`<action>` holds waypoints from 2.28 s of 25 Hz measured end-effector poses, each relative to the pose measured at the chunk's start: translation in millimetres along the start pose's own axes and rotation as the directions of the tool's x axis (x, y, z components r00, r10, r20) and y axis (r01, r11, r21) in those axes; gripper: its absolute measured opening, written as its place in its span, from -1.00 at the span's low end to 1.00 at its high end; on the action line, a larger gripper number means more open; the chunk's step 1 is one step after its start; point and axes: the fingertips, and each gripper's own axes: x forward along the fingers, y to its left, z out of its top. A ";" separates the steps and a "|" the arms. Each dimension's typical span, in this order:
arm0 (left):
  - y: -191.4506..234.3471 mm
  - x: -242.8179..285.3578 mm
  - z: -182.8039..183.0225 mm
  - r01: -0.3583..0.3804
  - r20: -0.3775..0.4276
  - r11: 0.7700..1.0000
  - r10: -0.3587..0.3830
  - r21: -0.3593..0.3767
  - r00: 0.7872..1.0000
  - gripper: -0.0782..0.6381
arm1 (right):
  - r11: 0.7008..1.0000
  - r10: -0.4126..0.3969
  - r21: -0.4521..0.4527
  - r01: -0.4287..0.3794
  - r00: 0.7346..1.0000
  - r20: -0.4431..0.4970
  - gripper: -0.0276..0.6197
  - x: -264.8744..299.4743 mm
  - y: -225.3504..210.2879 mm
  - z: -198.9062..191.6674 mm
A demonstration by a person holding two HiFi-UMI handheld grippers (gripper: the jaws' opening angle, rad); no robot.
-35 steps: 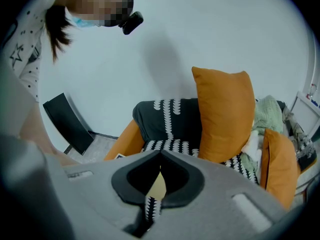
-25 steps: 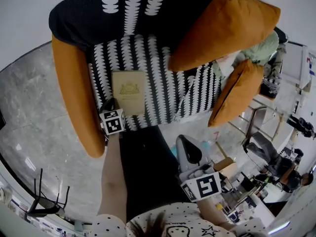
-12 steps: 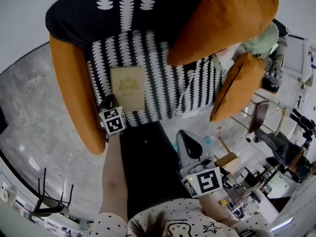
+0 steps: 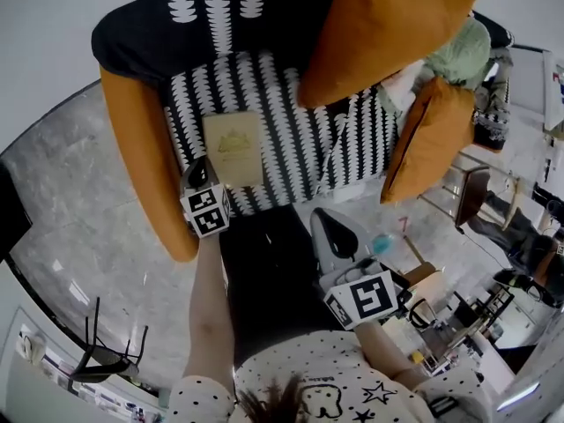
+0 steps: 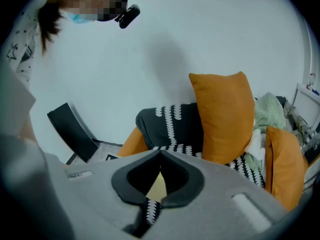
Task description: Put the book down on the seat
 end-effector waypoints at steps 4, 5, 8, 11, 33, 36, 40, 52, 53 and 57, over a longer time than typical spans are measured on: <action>-10.2 -23.8 24.1 -0.001 0.058 1.000 0.001 0.000 0.998 -0.79 | 1.000 0.012 -0.027 -0.011 0.999 0.035 -0.93 -4.6 -0.1 9.7; -10.3 -30.4 29.8 -0.003 0.073 1.000 0.003 -0.002 0.997 -0.79 | 0.999 0.017 -0.032 -0.015 0.999 0.042 -0.93 -5.5 1.7 11.3; -10.7 -52.3 42.8 -0.006 0.101 1.000 0.006 -0.006 0.995 -0.79 | 0.999 0.023 -0.048 -0.020 0.999 0.047 -0.93 -9.2 6.2 14.9; -15.2 -70.0 56.2 -0.006 0.121 1.000 0.005 0.004 0.993 -0.79 | 0.998 0.020 -0.063 -0.018 0.999 0.034 -0.93 -11.9 5.2 17.4; -18.1 -188.5 121.1 -0.042 0.299 0.998 0.028 0.040 0.954 -0.79 | 0.993 0.092 -0.086 -0.083 0.990 0.107 -0.93 -35.9 35.1 60.0; -25.5 -199.3 127.6 -0.030 0.319 0.997 0.005 0.073 0.948 -0.79 | 0.991 0.105 -0.098 -0.093 0.986 0.126 -0.93 -39.3 41.4 68.6; -33.1 -217.3 128.6 -0.004 0.344 0.997 -0.025 0.083 0.939 -0.79 | 0.991 0.105 -0.098 -0.093 0.986 0.129 -0.93 -48.5 51.7 69.0; -41.4 -257.3 154.5 0.018 0.420 0.997 -0.051 0.081 0.906 -0.79 | 0.989 0.109 -0.123 -0.088 0.978 0.180 -0.93 -50.0 53.2 86.0; -42.3 -259.7 154.2 0.022 0.419 0.996 -0.054 0.081 0.906 -0.79 | 0.988 0.111 -0.127 -0.089 0.977 0.180 -0.93 -49.9 53.8 85.8; -47.5 -273.2 158.6 0.037 0.434 0.996 -0.071 0.086 0.898 -0.79 | 0.984 0.129 -0.147 -0.101 0.973 0.191 -0.93 -50.6 58.0 90.8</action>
